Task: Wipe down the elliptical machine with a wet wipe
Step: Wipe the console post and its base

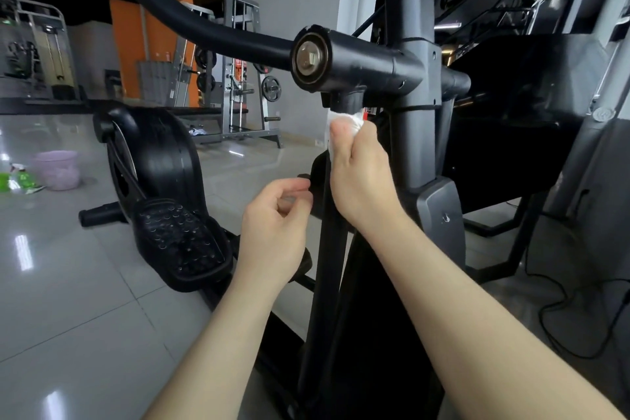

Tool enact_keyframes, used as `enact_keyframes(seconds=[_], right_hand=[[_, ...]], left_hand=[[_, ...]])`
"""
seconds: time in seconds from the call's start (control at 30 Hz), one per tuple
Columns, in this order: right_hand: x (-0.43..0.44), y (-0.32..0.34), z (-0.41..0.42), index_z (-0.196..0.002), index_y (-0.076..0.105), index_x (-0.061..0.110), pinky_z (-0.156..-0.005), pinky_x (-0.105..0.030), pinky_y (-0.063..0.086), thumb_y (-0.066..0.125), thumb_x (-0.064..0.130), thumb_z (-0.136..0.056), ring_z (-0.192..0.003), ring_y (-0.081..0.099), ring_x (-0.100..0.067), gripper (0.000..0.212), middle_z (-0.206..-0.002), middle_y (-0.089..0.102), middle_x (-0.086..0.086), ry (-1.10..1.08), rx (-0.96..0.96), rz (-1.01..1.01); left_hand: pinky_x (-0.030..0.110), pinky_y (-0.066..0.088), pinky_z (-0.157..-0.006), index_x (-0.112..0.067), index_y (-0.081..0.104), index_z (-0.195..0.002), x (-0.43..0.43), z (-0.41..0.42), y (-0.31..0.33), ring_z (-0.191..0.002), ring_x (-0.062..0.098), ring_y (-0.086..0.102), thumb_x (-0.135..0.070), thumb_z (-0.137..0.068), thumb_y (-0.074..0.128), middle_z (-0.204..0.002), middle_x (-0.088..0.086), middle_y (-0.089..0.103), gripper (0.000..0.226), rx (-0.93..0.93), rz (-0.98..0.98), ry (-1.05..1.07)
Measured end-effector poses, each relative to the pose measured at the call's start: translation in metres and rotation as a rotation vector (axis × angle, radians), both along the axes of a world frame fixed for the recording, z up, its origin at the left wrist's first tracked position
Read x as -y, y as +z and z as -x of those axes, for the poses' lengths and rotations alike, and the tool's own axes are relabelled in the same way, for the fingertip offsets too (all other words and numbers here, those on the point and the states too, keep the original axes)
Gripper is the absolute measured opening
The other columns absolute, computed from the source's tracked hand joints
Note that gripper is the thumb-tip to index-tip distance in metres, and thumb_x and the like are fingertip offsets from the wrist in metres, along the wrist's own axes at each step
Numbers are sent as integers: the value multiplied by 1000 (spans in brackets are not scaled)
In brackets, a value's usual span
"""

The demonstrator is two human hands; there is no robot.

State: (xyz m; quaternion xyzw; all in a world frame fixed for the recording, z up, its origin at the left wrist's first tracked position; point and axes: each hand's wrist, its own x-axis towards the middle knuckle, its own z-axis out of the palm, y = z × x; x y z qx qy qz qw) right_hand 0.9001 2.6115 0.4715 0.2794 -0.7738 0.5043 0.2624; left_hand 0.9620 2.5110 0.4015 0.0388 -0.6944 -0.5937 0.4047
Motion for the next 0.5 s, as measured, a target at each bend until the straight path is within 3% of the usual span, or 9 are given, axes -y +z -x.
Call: enact_keyframes(seconds=[0.07,0.2,0.27,0.37,0.5], right_hand=[[3,-21,-2,-110,42,20,-59,-9,41,33,43,-108,-74,54,1,25,-86,54,12,10,3,23],[-1,-88,-9,-122,46,17,-66,-25,41,29,55,-101,-78,60,-8,47,-90,60,7,76,103,39],[-5,-101,-10,-124,46,18,-71,-28,42,33,51,-104,-85,61,-10,41,-96,61,8,94,167,-3],[-7,-79,-5,-126,48,14,-77,-31,45,38,47,-106,-97,62,-16,39,-107,63,2,90,169,-12],[3,-19,1,-121,43,11,-79,-33,45,37,43,-108,-95,58,-15,35,-108,57,0,59,72,14]], left_hand=[[14,51,-77,-32,71,-103,0,0,-4,-83,2,68,-16,-97,62,-85,-16,72,20,16,-2,6],[17,50,-77,-38,69,-99,0,-1,-12,-85,0,67,-20,-97,62,-91,-14,71,19,81,53,12],[21,53,-79,-38,69,-100,2,-2,-18,-84,0,67,-22,-97,62,-92,-14,71,18,110,65,17],[31,58,-81,-36,70,-102,6,-5,-30,-78,7,68,-21,-97,63,-86,-12,71,17,152,52,45],[25,57,-81,-37,69,-103,8,-9,-42,-80,8,67,-21,-98,62,-89,-6,71,19,169,35,46]])
